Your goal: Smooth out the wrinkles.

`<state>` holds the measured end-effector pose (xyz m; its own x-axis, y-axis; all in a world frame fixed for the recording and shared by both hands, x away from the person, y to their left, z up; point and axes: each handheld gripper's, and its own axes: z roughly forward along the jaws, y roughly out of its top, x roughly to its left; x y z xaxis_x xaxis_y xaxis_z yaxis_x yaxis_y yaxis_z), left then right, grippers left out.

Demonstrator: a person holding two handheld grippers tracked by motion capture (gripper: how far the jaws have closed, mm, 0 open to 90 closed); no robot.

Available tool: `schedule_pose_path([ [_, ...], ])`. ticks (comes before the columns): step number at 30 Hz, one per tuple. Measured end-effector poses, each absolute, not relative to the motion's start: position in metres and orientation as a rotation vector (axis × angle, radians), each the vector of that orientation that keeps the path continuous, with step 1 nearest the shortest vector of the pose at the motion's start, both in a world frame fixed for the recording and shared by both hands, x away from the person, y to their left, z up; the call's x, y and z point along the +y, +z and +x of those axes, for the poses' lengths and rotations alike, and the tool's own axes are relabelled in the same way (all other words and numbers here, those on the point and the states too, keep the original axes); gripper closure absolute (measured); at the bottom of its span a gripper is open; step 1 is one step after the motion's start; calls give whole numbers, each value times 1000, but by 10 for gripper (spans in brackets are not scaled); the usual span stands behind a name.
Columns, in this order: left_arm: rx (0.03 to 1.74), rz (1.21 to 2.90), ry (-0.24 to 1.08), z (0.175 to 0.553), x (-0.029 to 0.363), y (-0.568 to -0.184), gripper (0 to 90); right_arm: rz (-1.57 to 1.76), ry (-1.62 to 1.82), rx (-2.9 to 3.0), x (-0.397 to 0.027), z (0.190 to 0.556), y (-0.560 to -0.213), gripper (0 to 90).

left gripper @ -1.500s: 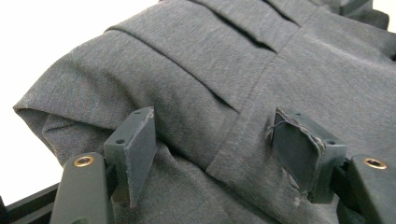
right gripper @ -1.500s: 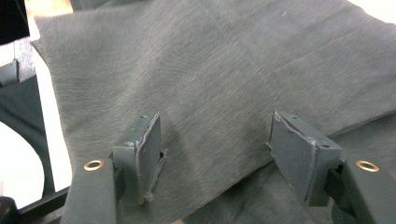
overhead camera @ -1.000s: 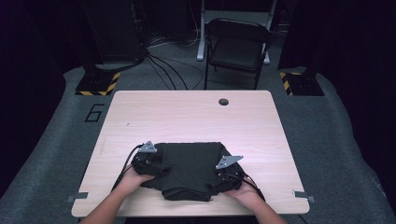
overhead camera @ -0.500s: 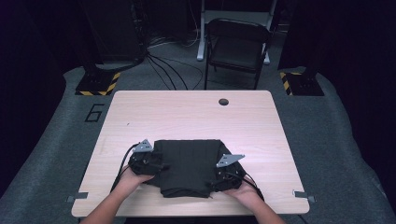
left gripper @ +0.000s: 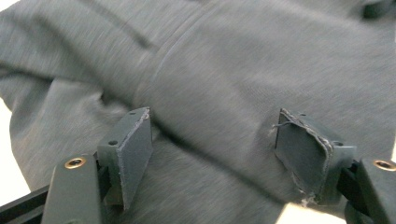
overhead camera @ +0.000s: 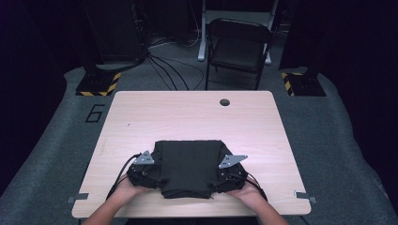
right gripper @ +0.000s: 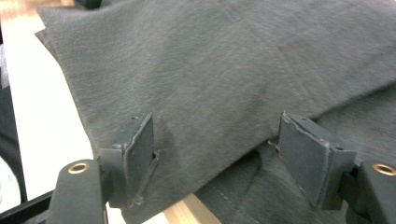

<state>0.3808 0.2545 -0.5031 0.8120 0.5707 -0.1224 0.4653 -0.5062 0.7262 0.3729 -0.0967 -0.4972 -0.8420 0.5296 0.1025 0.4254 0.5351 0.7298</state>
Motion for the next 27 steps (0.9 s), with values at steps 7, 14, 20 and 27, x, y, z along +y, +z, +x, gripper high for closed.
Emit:
schedule_pose_path([
  [7,766,2180,122,383,257,-508,270,949,1295,2562,-114,381,-494,287],
  [14,768,2181,112,384,258,-511,271,999,1201,2594,-121,387,-504,298],
  [20,755,2191,122,385,258,-512,271,996,1131,2618,-122,389,-510,315],
  [27,738,2198,119,386,257,-514,271,1001,1134,2628,-122,391,-512,316],
])
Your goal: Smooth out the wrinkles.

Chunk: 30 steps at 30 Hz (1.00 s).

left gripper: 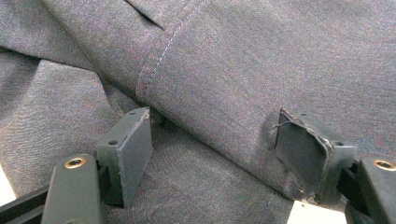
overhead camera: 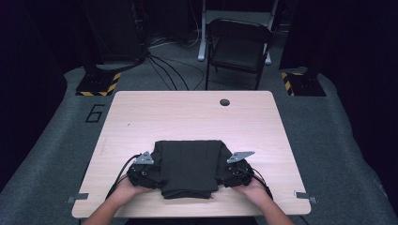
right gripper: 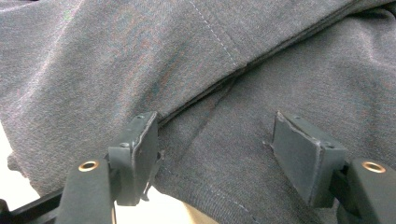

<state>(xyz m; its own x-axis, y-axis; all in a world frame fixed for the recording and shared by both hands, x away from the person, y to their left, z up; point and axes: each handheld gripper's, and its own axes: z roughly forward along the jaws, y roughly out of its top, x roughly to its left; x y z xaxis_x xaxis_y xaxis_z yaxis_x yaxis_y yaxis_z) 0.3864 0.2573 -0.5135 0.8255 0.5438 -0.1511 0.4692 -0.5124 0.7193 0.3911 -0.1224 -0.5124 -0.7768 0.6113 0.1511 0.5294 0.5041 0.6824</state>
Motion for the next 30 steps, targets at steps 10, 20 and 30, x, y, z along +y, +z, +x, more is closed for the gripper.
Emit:
schedule_pose_path([
  [10,750,2188,102,388,259,-513,274,986,1132,2632,-124,392,-512,320],
  [20,775,2169,73,389,263,-506,310,1011,1163,2610,-126,389,-506,319],
  [30,773,2133,110,386,265,-498,307,1010,1201,2565,-129,387,-499,319],
])
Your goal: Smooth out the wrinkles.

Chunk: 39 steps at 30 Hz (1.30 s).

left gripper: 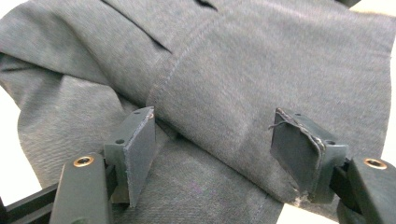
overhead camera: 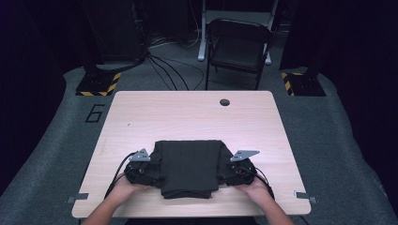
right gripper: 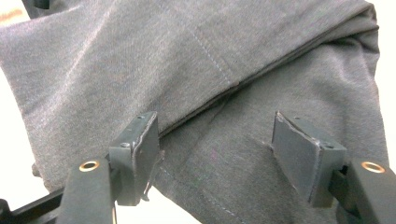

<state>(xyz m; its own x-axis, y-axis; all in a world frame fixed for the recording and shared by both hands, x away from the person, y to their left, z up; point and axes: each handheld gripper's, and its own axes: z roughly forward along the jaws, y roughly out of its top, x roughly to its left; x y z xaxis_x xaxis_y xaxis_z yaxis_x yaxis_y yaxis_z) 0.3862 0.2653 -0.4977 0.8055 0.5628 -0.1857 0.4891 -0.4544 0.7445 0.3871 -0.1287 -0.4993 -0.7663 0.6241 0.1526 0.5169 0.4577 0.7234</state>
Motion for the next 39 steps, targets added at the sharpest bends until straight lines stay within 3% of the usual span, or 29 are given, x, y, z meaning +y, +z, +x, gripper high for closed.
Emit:
schedule_pose_path([
  [39,984,1959,308,395,319,-482,308,1143,1222,2332,-169,396,-488,318],
])
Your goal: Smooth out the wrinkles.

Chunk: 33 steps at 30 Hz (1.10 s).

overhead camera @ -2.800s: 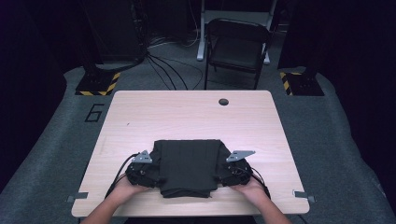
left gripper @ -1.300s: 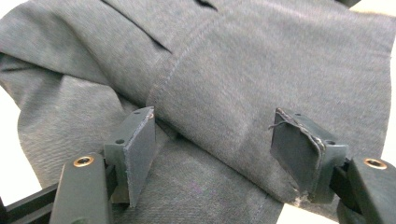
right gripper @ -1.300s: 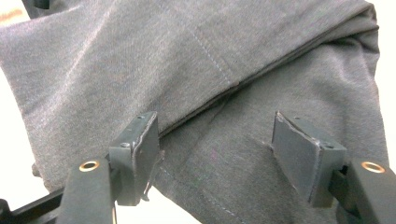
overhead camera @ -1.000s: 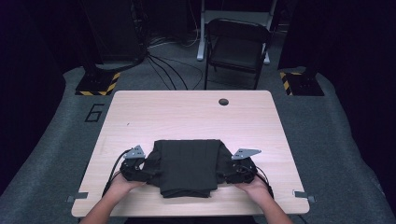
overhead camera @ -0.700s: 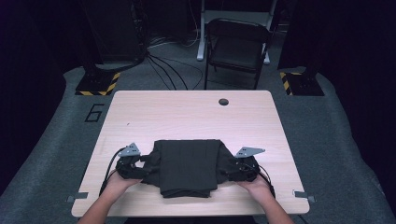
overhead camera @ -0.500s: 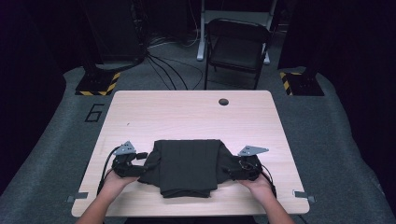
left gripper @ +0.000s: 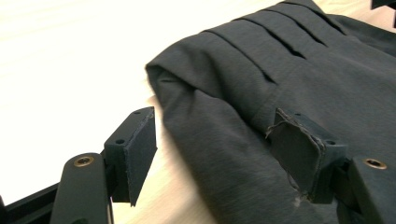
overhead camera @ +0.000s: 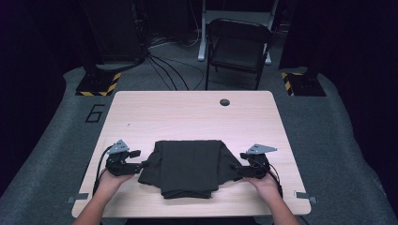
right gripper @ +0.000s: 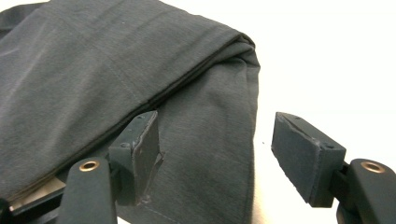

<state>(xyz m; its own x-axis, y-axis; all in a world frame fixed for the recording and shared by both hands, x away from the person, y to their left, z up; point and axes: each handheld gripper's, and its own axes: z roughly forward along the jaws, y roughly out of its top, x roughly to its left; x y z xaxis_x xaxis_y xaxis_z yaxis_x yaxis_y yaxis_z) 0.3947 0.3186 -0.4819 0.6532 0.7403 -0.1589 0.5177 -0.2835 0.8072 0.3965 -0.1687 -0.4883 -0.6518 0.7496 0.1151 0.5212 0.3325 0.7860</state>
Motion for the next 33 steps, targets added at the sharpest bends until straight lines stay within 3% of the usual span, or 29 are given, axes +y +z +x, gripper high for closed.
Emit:
schedule_pose_path([
  [18,1107,1931,420,398,353,-482,310,1233,1163,2265,-186,406,-494,319],
  [33,1147,1946,414,405,350,-489,310,1279,1128,2250,-191,408,-501,319],
])
